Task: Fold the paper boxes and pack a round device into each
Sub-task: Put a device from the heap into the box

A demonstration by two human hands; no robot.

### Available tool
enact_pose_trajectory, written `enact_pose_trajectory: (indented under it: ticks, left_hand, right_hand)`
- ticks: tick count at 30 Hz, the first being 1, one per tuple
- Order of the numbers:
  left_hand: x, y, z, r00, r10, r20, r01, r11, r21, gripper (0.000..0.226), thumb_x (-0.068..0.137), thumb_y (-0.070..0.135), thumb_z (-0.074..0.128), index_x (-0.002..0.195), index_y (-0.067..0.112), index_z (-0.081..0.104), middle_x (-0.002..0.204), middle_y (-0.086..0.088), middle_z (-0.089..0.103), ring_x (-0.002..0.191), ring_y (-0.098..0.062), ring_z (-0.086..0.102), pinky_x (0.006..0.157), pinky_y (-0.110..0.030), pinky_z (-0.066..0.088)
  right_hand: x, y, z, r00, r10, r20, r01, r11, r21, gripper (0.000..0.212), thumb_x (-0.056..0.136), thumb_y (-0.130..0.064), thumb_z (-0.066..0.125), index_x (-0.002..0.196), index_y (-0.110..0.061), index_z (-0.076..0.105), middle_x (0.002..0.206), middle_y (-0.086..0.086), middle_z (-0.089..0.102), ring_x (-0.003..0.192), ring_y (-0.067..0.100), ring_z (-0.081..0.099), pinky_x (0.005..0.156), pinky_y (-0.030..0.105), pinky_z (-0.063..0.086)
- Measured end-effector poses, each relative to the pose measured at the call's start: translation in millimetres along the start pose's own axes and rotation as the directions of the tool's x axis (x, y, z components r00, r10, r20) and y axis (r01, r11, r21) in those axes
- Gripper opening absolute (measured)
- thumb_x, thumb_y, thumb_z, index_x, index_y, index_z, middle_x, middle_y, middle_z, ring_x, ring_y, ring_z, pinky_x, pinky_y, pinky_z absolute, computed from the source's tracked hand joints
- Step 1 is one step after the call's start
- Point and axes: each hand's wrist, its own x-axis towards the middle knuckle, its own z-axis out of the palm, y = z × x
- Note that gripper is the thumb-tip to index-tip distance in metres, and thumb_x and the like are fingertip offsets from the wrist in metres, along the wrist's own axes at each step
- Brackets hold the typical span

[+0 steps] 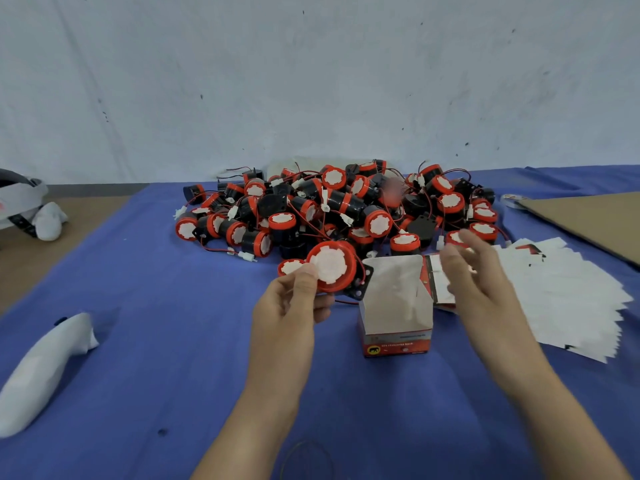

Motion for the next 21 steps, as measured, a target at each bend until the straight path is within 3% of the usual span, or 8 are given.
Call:
enact_pose_trajectory:
  ticks: [4, 6, 9, 11, 14, 17, 21]
  left_hand:
    - [0.0, 1.5, -0.1, 1.000, -0.019, -0.020, 0.019, 0.999, 0.038, 0.036, 0.095, 0.049, 0.054, 0.104, 0.019, 0.071, 0.088, 0.005, 0.077, 0.084, -0.010, 0.073, 0.085, -0.035, 0.057]
    - [-0.5, 2.2, -0.2, 0.999, -0.029, -0.033, 0.031, 0.998, 0.058, 0.034, 0.095, 0.050, 0.054, 0.103, 0.022, 0.071, 0.086, 0.005, 0.077, 0.078, -0.008, 0.072, 0.081, -0.031, 0.057]
    - [-4.4, 5.6, 1.8, 0.998, -0.023, -0.061, 0.028, 0.996, 0.085, 0.034, 0.094, 0.052, 0.054, 0.097, 0.023, 0.071, 0.078, 0.005, 0.075, 0.067, -0.003, 0.066, 0.066, -0.020, 0.054]
    - [-8.7, 8.6, 4.6, 0.998, 0.001, -0.060, 0.007, 0.992, 0.126, 0.035, 0.092, 0.055, 0.053, 0.093, 0.025, 0.069, 0.072, 0.006, 0.073, 0.060, 0.000, 0.062, 0.060, -0.018, 0.050]
    - [-14.3, 8.7, 9.2, 0.997, 0.055, -0.059, -0.041, 0.976, 0.216, 0.033, 0.085, 0.062, 0.054, 0.091, 0.032, 0.067, 0.075, 0.011, 0.072, 0.065, 0.002, 0.062, 0.059, -0.014, 0.044]
    - [-16.0, 2.3, 13.6, 0.993, 0.095, -0.068, -0.071, 0.954, 0.291, 0.028, 0.083, 0.059, 0.059, 0.092, 0.034, 0.068, 0.076, 0.010, 0.072, 0.071, 0.001, 0.065, 0.056, -0.008, 0.044]
    - [-8.6, -11.1, 15.8, 0.993, 0.084, -0.084, -0.039, 0.898, 0.437, 0.029, 0.088, 0.056, 0.056, 0.098, 0.031, 0.066, 0.078, 0.009, 0.072, 0.069, -0.002, 0.068, 0.055, -0.008, 0.047]
  right_hand:
    - [4.8, 11.2, -4.7, 0.956, 0.156, 0.249, -0.126, 0.983, -0.133, 0.100, 0.070, -0.073, 0.058, 0.155, -0.045, 0.014, 0.139, -0.032, 0.043, 0.101, -0.020, 0.053, 0.072, 0.007, 0.041]
    - [6.3, 17.8, -7.2, 0.902, 0.153, 0.404, -0.114, 0.986, -0.118, 0.092, 0.068, -0.063, 0.072, 0.144, -0.057, 0.021, 0.131, -0.043, 0.048, 0.103, -0.019, 0.058, 0.073, 0.007, 0.049]
    - [1.6, 29.9, -6.1, 0.800, 0.144, 0.583, -0.055, 0.984, -0.168, 0.086, 0.077, -0.037, 0.084, 0.134, -0.068, 0.028, 0.123, -0.036, 0.060, 0.112, -0.013, 0.058, 0.081, 0.005, 0.048]
    - [-3.1, 38.6, 0.8, 0.812, 0.121, 0.571, -0.002, 0.979, -0.205, 0.085, 0.080, -0.026, 0.085, 0.137, -0.060, 0.032, 0.121, -0.035, 0.061, 0.111, -0.012, 0.059, 0.082, 0.004, 0.047]
    - [-8.4, 41.2, 16.3, 0.880, 0.115, 0.462, 0.000, 0.970, -0.242, 0.082, 0.069, -0.045, 0.086, 0.122, -0.072, 0.031, 0.118, -0.037, 0.061, 0.105, -0.015, 0.060, 0.082, 0.009, 0.051]
    - [-12.7, 39.2, 31.1, 0.937, 0.030, 0.348, 0.102, 0.930, -0.354, 0.081, 0.066, -0.056, 0.084, 0.110, -0.081, 0.021, 0.113, -0.051, 0.048, 0.102, -0.031, 0.045, 0.074, -0.003, 0.041]
    - [-23.3, 35.1, 49.7, 0.945, -0.014, 0.326, 0.158, 0.894, -0.419, 0.074, 0.073, -0.058, 0.081, 0.101, -0.074, 0.014, 0.103, -0.055, 0.037, 0.093, -0.035, 0.039, 0.066, -0.006, 0.037]
